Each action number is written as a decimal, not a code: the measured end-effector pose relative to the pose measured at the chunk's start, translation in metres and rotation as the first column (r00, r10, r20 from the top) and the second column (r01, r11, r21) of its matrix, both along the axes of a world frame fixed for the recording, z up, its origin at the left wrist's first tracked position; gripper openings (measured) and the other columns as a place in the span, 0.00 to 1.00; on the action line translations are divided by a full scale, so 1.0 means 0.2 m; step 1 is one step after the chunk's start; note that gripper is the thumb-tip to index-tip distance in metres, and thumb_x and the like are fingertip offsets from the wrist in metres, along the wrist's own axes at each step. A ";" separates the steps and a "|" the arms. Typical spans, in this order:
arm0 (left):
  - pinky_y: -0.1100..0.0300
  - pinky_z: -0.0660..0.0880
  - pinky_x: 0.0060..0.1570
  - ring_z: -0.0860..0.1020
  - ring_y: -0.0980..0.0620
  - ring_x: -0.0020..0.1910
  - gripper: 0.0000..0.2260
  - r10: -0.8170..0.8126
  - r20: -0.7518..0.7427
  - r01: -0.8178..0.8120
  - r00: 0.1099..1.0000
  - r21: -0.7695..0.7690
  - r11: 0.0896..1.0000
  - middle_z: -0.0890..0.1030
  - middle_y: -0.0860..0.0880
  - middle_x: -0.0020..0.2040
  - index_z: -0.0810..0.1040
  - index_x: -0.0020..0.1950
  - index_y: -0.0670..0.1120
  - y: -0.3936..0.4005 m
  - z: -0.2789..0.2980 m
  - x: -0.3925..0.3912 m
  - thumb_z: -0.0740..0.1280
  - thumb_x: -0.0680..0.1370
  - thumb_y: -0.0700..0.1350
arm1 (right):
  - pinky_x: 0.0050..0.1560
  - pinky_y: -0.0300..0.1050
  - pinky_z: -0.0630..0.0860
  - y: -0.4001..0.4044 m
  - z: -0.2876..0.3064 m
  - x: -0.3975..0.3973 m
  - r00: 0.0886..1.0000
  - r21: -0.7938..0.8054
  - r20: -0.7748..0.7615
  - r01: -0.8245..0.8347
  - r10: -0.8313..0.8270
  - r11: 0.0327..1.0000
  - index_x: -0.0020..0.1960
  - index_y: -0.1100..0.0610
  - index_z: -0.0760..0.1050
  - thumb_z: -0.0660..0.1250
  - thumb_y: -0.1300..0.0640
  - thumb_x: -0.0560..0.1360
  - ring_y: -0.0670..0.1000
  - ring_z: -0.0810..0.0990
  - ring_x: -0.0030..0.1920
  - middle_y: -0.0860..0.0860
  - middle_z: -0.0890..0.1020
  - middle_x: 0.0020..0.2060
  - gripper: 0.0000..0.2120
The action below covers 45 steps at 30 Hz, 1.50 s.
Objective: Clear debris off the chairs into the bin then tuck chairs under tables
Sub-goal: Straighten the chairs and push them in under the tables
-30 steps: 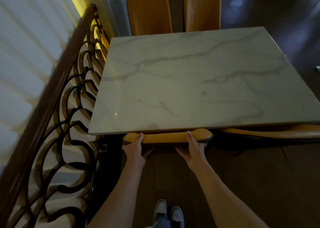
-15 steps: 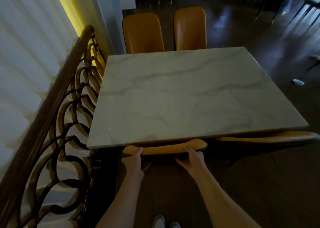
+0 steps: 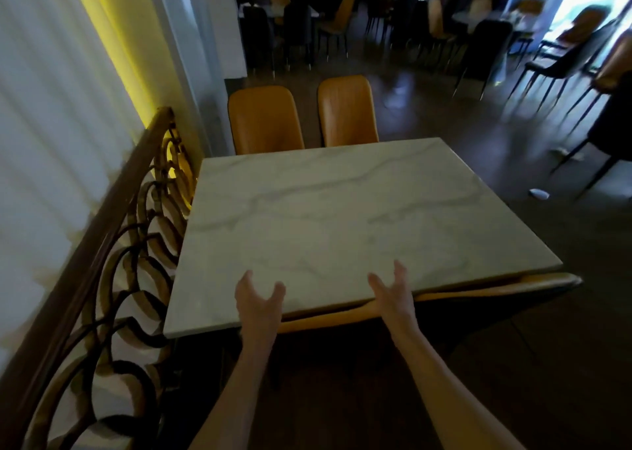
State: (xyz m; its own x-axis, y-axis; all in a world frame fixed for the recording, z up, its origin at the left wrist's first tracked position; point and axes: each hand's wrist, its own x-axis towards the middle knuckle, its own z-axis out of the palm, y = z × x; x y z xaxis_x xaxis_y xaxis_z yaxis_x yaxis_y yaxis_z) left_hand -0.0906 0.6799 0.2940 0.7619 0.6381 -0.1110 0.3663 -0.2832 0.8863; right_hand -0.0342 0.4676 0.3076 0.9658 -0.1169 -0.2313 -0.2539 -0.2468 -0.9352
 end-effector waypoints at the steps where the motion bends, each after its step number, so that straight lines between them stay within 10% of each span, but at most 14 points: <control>1: 0.48 0.61 0.72 0.62 0.42 0.75 0.32 -0.050 0.040 0.048 0.998 0.054 0.997 0.63 0.41 0.76 0.60 0.77 0.40 0.00 0.08 0.03 0.69 0.78 0.49 | 0.76 0.52 0.59 0.01 0.06 0.02 0.999 -0.029 0.051 -0.017 0.018 0.999 0.80 0.58 0.51 0.67 0.53 0.79 0.55 0.57 0.78 0.56 0.56 0.79 0.37; 14: 0.46 0.48 0.73 0.43 0.46 0.80 0.38 -0.488 0.216 0.196 0.846 0.724 0.661 0.44 0.47 0.82 0.47 0.80 0.56 -0.23 0.82 0.26 0.53 0.75 0.72 | 0.78 0.60 0.50 -0.17 0.81 0.06 0.770 -0.476 0.588 0.079 0.250 0.876 0.81 0.52 0.45 0.58 0.36 0.75 0.53 0.48 0.80 0.51 0.51 0.81 0.42; 27: 0.46 0.47 0.75 0.40 0.48 0.80 0.37 -0.676 0.268 0.295 0.686 0.747 0.596 0.42 0.49 0.81 0.36 0.77 0.64 -1.00 0.98 0.50 0.52 0.75 0.72 | 0.77 0.52 0.40 -0.95 0.94 0.15 0.752 -0.524 0.635 0.252 0.176 0.813 0.79 0.44 0.38 0.53 0.29 0.74 0.49 0.39 0.79 0.45 0.42 0.80 0.42; 45: 0.49 0.46 0.74 0.40 0.50 0.80 0.38 -0.886 0.255 0.532 0.388 0.723 0.441 0.42 0.51 0.81 0.44 0.80 0.59 -3.11 0.97 0.90 0.53 0.75 0.70 | 0.79 0.58 0.42 -2.92 0.90 0.16 0.803 -0.527 0.584 0.486 -0.119 0.697 0.80 0.42 0.38 0.54 0.32 0.75 0.46 0.37 0.79 0.42 0.39 0.79 0.41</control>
